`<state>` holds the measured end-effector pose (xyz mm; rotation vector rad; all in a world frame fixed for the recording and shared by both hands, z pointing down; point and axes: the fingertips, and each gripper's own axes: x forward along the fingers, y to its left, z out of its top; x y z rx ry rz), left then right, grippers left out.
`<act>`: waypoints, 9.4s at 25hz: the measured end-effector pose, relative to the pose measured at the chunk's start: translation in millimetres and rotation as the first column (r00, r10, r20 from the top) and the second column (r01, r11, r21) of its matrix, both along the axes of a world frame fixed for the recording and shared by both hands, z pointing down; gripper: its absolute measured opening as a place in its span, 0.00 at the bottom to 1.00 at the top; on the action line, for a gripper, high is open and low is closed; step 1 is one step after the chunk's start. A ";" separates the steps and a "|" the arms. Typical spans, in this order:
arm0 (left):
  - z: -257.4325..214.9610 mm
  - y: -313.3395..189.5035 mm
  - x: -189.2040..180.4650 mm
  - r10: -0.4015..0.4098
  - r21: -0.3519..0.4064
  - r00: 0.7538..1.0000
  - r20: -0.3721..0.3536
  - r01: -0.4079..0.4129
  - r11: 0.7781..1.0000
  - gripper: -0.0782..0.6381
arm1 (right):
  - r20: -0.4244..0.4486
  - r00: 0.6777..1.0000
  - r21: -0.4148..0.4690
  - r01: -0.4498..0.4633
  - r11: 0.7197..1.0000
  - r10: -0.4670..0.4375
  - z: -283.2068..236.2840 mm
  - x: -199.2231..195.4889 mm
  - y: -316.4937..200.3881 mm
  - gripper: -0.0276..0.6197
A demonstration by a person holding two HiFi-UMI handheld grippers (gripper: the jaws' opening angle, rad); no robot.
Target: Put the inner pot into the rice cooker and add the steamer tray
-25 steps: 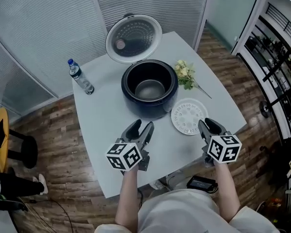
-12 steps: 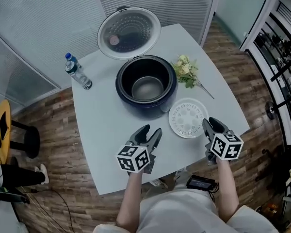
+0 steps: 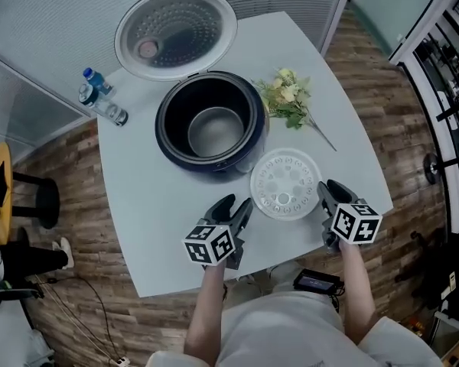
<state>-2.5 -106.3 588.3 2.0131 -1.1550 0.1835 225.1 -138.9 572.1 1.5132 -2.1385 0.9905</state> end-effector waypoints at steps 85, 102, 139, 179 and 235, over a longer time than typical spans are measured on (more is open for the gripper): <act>-30.0 -20.7 70.6 -0.083 0.005 0.995 0.047 0.083 0.997 0.20 | 0.211 0.977 -0.009 0.045 0.999 -0.042 -32.8 42.5 -2.0 0.14; -99.4 -15.9 37.5 -0.129 0.135 0.992 0.014 0.126 0.983 0.20 | 0.316 0.946 0.116 0.042 0.992 -0.077 -100.1 12.6 1.1 0.13; -183.0 -43.9 -121.7 -0.418 0.231 0.905 0.084 0.390 0.891 0.19 | 0.368 0.844 0.210 0.333 0.919 -0.389 -178.3 -159.8 -84.8 0.13; -160.7 -90.7 -163.4 -0.385 0.268 0.923 -0.018 0.375 0.888 0.19 | 0.279 0.859 0.289 0.351 0.890 -0.429 -164.2 -200.7 -124.3 0.13; -122.1 -111.8 -166.4 -0.297 0.248 0.753 0.587 0.182 0.952 0.30 | -0.275 0.843 0.293 0.531 0.795 -0.462 -116.6 -218.7 -150.6 0.19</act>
